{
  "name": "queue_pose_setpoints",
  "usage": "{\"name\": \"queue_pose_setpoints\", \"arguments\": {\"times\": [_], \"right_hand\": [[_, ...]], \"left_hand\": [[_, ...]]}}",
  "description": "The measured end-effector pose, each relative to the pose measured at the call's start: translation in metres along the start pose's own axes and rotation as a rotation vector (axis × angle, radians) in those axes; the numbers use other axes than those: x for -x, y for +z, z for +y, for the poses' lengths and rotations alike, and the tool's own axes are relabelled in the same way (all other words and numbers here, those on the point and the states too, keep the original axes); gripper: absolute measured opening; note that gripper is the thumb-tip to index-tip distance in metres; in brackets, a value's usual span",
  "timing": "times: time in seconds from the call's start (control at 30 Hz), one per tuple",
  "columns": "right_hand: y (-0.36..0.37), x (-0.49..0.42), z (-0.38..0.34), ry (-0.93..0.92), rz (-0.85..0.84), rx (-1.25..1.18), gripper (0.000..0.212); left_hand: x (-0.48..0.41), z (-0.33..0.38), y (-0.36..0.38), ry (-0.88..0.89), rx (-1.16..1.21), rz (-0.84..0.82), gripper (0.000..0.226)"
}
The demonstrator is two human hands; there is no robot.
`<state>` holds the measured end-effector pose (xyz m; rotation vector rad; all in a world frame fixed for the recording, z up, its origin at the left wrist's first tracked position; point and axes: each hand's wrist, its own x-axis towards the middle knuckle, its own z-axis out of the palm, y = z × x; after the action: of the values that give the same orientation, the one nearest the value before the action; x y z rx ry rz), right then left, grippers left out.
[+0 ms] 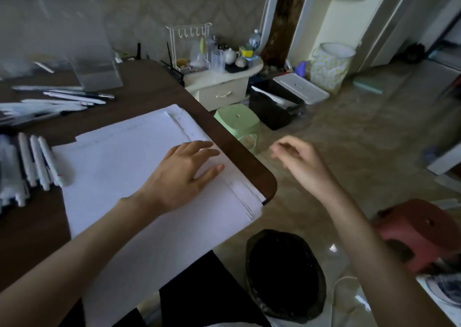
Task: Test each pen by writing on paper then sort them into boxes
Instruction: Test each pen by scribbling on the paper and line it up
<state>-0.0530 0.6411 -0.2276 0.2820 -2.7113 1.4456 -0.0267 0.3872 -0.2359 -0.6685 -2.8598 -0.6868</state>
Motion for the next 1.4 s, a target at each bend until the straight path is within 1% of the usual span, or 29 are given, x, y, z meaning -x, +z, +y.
{"name": "queue_pose_setpoints", "arguments": {"times": [0.1, 0.2, 0.27, 0.33, 0.5, 0.6, 0.7, 0.83, 0.9, 0.97, 1.13, 1.23, 1.33, 1.4], "right_hand": [[0.034, -0.033, -0.041, -0.128, -0.121, -0.061, 0.013], [0.081, -0.067, -0.072, -0.248, -0.252, 0.014, 0.014], [0.114, -0.09, -0.086, -0.306, -0.296, 0.066, 0.014], [0.144, -0.11, -0.098, -0.34, -0.33, 0.098, 0.014], [0.214, -0.155, -0.119, -0.4, -0.338, 0.125, 0.012], [0.251, -0.181, -0.129, -0.46, -0.306, 0.177, 0.012], [0.278, -0.201, -0.139, -0.51, -0.254, 0.27, 0.011], [0.3, -0.215, -0.144, -0.482, -0.197, 0.438, 0.015], [0.306, -0.216, -0.146, -0.466, -0.175, 0.511, 0.017], [0.304, -0.215, -0.149, -0.459, -0.15, 0.532, 0.016], [0.262, -0.195, -0.134, -0.411, -0.049, 0.367, 0.011], [0.22, -0.167, -0.118, -0.422, -0.099, 0.327, 0.006], [0.188, -0.141, -0.098, -0.406, -0.186, 0.422, 0.005], [0.179, -0.135, -0.089, -0.395, -0.212, 0.503, 0.01]], "left_hand": [[0.015, -0.028, -0.021, -0.115, -0.033, 0.024, 0.061], [0.035, -0.055, -0.036, -0.226, -0.059, 0.075, 0.055], [0.048, -0.07, -0.041, -0.273, -0.08, 0.133, 0.052], [0.058, -0.081, -0.043, -0.314, -0.101, 0.162, 0.056], [0.07, -0.097, -0.038, -0.351, -0.172, 0.172, 0.051], [0.07, -0.101, -0.034, -0.363, -0.199, 0.174, 0.046], [0.07, -0.103, -0.032, -0.35, -0.206, 0.173, 0.043], [0.07, -0.103, -0.031, -0.341, -0.212, 0.187, 0.038], [0.07, -0.103, -0.03, -0.34, -0.205, 0.193, 0.036], [0.07, -0.103, -0.031, -0.337, -0.204, 0.211, 0.035], [0.07, -0.102, -0.03, -0.338, -0.223, 0.224, 0.036], [0.07, -0.102, -0.03, -0.336, -0.224, 0.229, 0.037], [0.071, -0.101, -0.031, -0.33, -0.225, 0.238, 0.038], [0.07, -0.101, -0.031, -0.331, -0.236, 0.248, 0.038]]}}
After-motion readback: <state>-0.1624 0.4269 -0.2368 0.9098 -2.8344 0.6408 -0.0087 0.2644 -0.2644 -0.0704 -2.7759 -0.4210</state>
